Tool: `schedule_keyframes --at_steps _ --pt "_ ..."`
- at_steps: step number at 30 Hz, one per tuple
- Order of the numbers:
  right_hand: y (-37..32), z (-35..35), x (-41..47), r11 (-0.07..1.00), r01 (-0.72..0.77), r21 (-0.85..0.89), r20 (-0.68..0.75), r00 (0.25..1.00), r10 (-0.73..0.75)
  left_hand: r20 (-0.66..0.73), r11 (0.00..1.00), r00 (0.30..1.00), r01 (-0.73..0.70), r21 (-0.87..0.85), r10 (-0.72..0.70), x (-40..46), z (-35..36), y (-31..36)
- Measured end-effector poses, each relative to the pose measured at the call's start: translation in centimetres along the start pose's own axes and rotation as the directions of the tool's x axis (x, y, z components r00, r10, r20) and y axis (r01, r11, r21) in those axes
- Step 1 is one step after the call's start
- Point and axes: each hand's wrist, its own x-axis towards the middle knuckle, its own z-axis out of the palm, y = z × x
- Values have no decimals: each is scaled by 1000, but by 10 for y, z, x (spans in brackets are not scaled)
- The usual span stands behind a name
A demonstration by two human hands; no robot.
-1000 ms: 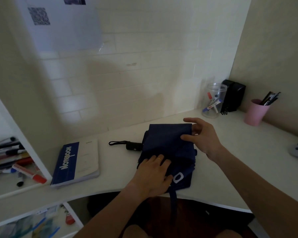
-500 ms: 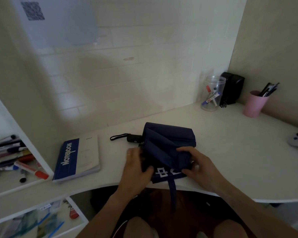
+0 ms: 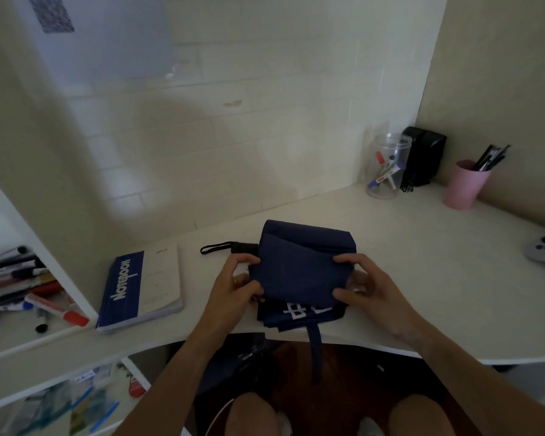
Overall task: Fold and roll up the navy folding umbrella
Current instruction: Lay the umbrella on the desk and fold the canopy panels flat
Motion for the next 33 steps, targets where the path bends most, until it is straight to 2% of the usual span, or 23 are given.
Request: schedule_keyframes --at_steps 3,7,9,13,17,19,22,24,27,30,31,33 --pt "1 -7 5 998 -37 50 23 999 36 98 989 995 -39 145 25 -4 -5 -14" --pt "-1 -13 6 997 -55 61 56 997 52 32 931 989 -146 334 144 -4 0 -26" --pt "-2 -12 5 994 -53 96 45 998 49 30 902 976 -211 375 216 -6 0 -29" --pt "-3 -11 5 976 -80 201 11 997 79 122 929 977 -205 308 175 -7 -3 -28" --pt "-6 -11 3 991 -79 106 20 997 77 171 967 979 -143 213 107 -3 -7 -20" --pt "-6 -10 1 992 -95 80 35 995 92 110 982 992 -85 167 68 -1 -4 -13" --pt "0 -10 2 993 -111 -32 82 990 113 -97 986 990 -83 145 97 9 5 -7" --pt "1 -12 3 987 -130 -95 112 984 141 -92 968 984 -132 216 154 16 6 -10" --pt "-1 -18 6 977 -186 -107 131 971 200 55 925 982 -190 328 183 17 -1 -23" --pt "-3 -21 9 943 -199 -268 180 951 252 99 830 969 -245 502 226 9 -9 -33" --pt "-5 -20 10 922 -193 -337 196 943 269 124 771 959 -278 573 254 8 -9 -37" --pt "-9 -18 12 880 -176 -440 223 928 297 199 584 931 -348 734 305 6 -7 -43"
